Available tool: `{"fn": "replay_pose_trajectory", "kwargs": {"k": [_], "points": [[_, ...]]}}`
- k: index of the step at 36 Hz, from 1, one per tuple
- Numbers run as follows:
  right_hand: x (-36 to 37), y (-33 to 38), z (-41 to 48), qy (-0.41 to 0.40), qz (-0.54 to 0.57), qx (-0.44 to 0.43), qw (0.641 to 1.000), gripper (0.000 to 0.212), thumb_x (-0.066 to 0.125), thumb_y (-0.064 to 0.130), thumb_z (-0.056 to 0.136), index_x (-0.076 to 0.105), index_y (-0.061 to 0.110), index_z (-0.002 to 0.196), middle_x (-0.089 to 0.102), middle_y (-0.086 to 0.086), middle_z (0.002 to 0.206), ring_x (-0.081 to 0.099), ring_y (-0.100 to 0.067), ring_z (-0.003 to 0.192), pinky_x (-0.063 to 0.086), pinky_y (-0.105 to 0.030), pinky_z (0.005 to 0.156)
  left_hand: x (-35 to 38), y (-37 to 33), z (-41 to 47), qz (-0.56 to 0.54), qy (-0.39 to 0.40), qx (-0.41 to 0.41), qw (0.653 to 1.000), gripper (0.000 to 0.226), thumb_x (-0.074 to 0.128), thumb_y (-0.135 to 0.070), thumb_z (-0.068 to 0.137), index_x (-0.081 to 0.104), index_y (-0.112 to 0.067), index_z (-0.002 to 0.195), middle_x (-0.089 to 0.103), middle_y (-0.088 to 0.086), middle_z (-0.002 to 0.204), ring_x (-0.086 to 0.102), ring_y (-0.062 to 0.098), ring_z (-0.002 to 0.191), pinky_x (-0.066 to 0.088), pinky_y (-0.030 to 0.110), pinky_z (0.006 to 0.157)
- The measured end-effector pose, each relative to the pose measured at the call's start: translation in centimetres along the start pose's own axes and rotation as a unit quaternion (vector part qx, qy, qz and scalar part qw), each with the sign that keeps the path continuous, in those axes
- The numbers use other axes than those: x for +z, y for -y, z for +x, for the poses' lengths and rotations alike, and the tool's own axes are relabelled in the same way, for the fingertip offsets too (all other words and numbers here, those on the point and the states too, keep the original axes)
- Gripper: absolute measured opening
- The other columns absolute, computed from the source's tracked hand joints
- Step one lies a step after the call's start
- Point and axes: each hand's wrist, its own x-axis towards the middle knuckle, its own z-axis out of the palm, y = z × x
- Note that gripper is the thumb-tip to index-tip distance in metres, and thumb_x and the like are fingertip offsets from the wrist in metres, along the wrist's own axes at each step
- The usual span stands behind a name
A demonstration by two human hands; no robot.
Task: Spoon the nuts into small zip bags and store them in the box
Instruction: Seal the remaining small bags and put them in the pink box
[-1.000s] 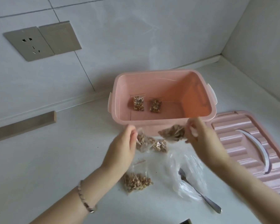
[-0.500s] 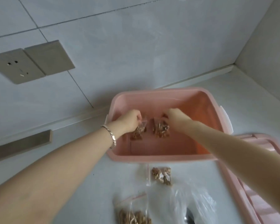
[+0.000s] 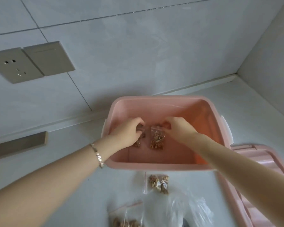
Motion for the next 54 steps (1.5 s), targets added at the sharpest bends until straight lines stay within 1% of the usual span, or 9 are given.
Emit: {"fn": "replay_pose_trajectory", "kwargs": {"k": [2,9,15,22,28,38,42,49,54], "points": [[-1.1,1.3,-2.7,-0.027,0.026,-0.031,0.999,0.015,0.059,0.018,0.086,0.066,0.015,0.099,0.069,-0.001,0.095,0.063,-0.021,0.091,0.051,-0.037,0.082,-0.6,-0.9,-3.4,-0.008,-0.056,0.044,0.997,0.027,0.055,-0.013,0.091,0.056,-0.017,0.118,0.058,-0.009,0.090,0.047,0.000,0.063,0.035,0.005,0.058],[-0.9,5.9,-13.9,-0.087,0.113,-0.137,0.980,0.012,0.063,0.005,0.083,0.071,0.009,0.092,0.067,0.004,0.080,0.059,-0.006,0.069,0.046,-0.010,0.070,3.3,0.7,-15.5,-0.112,-0.117,0.171,0.972,0.022,0.046,-0.023,0.086,0.056,-0.020,0.106,0.052,-0.016,0.103,0.051,-0.006,0.092,0.037,0.002,0.079],[6.6,4.6,-16.7,0.028,0.008,-0.105,0.994,0.024,0.054,0.014,0.088,0.064,0.019,0.109,0.064,0.002,0.110,0.061,-0.017,0.095,0.048,-0.028,0.082,10.9,5.9,-20.1,-0.105,-0.015,-0.014,0.994,0.030,0.056,-0.016,0.089,0.054,-0.018,0.119,0.050,-0.014,0.118,0.049,0.005,0.116,0.032,0.010,0.095],[13.4,2.0,-15.2,0.097,-0.126,0.007,0.987,0.061,0.058,0.026,0.086,0.030,0.019,0.140,0.032,-0.001,0.142,0.030,-0.024,0.131,0.039,-0.035,0.101,14.6,8.2,-20.6,-0.143,0.007,-0.150,0.978,0.047,0.058,-0.016,0.089,0.043,-0.011,0.133,0.046,0.004,0.137,0.042,0.017,0.128,0.029,0.021,0.104],[15.6,3.7,-14.3,0.083,-0.215,0.041,0.972,0.057,0.059,0.041,0.085,0.034,0.015,0.129,0.036,-0.007,0.129,0.034,-0.031,0.120,0.043,-0.036,0.093,15.2,8.7,-19.8,-0.148,0.016,-0.182,0.972,0.043,0.058,-0.010,0.086,0.048,-0.009,0.128,0.053,0.006,0.129,0.048,0.019,0.121,0.036,0.025,0.100],[15.6,3.1,-14.7,0.014,-0.151,0.038,0.988,0.031,0.037,0.016,0.095,0.053,0.009,0.120,0.053,-0.008,0.124,0.045,-0.026,0.118,0.045,-0.034,0.089,15.4,9.6,-19.7,-0.133,-0.017,-0.205,0.970,0.010,0.068,-0.012,0.080,0.063,-0.014,0.088,0.053,-0.002,0.087,0.056,0.018,0.087,0.035,0.015,0.070],[15.4,2.9,-15.3,-0.015,-0.111,0.002,0.994,0.028,0.042,0.012,0.093,0.059,0.004,0.113,0.058,-0.010,0.120,0.050,-0.028,0.115,0.044,-0.036,0.089,15.3,9.6,-20.2,-0.149,-0.037,-0.175,0.972,0.035,0.068,-0.011,0.080,0.045,-0.029,0.062,0.043,-0.010,0.076,0.047,0.014,0.080,0.030,0.012,0.061],[11.8,3.5,-16.3,-0.083,0.017,0.000,0.996,0.015,0.052,0.019,0.092,0.058,0.005,0.094,0.065,-0.010,0.093,0.058,-0.029,0.082,0.041,-0.033,0.061,12.4,8.0,-21.5,-0.223,-0.051,-0.113,0.967,0.028,0.056,-0.012,0.090,0.043,-0.024,0.069,0.058,0.009,0.071,0.047,0.015,0.062,0.037,0.023,0.060],[6.6,4.4,-16.6,-0.093,0.171,-0.007,0.981,0.010,0.060,0.011,0.087,0.055,0.009,0.078,0.067,-0.009,0.079,0.063,-0.021,0.067,0.054,-0.030,0.066,6.6,5.5,-21.4,-0.207,-0.117,-0.035,0.971,0.026,0.056,-0.011,0.090,0.045,-0.030,0.076,0.060,0.000,0.073,0.058,0.029,0.065,0.051,0.042,0.069]]}}
